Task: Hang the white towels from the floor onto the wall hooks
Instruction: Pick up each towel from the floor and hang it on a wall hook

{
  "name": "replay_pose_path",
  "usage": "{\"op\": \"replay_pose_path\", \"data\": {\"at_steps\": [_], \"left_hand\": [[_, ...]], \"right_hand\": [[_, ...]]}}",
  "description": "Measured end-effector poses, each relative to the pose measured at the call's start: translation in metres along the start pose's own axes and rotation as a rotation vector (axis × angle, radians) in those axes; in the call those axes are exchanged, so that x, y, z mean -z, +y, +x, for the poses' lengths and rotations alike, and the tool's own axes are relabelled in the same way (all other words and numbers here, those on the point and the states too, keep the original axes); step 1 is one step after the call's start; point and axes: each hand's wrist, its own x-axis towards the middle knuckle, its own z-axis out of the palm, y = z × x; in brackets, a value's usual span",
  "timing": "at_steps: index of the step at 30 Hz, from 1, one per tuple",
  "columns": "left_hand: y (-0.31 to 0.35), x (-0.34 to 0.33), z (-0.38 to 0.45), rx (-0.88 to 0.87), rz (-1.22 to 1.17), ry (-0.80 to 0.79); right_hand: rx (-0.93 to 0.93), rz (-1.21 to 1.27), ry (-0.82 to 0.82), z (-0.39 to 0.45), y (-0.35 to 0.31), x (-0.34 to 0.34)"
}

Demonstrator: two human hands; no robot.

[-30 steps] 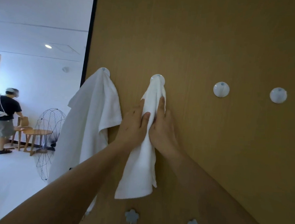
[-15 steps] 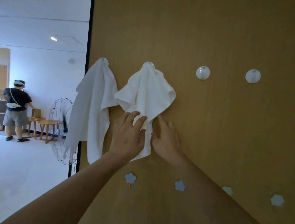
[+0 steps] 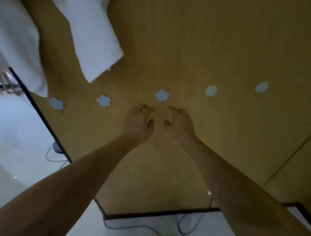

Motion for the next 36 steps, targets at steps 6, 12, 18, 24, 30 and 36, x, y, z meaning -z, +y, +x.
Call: {"op": "replay_pose_path", "data": {"at_steps": [6,12,18,24,30,36], "left_hand": [[-0.016,-0.147,-0.090,0.075,-0.059,-0.464],[-0.034,-0.274,-0.223,0.184,-0.141,-0.920],[-0.060,-0.391,-0.369,0.277,-0.112,-1.244],[-0.089,-0.524,-0.492,0.384,-0.082,-1.396],[-0.132,-0.622,-0.583,0.425,0.009,-1.500],[-0.119,-0.606,-0.583,0.419,0.105,-1.592]], "right_hand": [[-0.381,-0.007,-0.258,-0.072,0.143,-0.105],[-0.838,0.023,-0.498,-0.209,0.269,-0.218],[-1.125,0.055,-0.701,-0.335,0.361,-0.354],[-1.294,0.166,-0.729,-0.425,0.453,-0.511],[-1.614,0.437,-0.514,-0.462,0.539,-0.651],[-1.649,0.589,-0.384,-0.458,0.536,-0.637]]}}
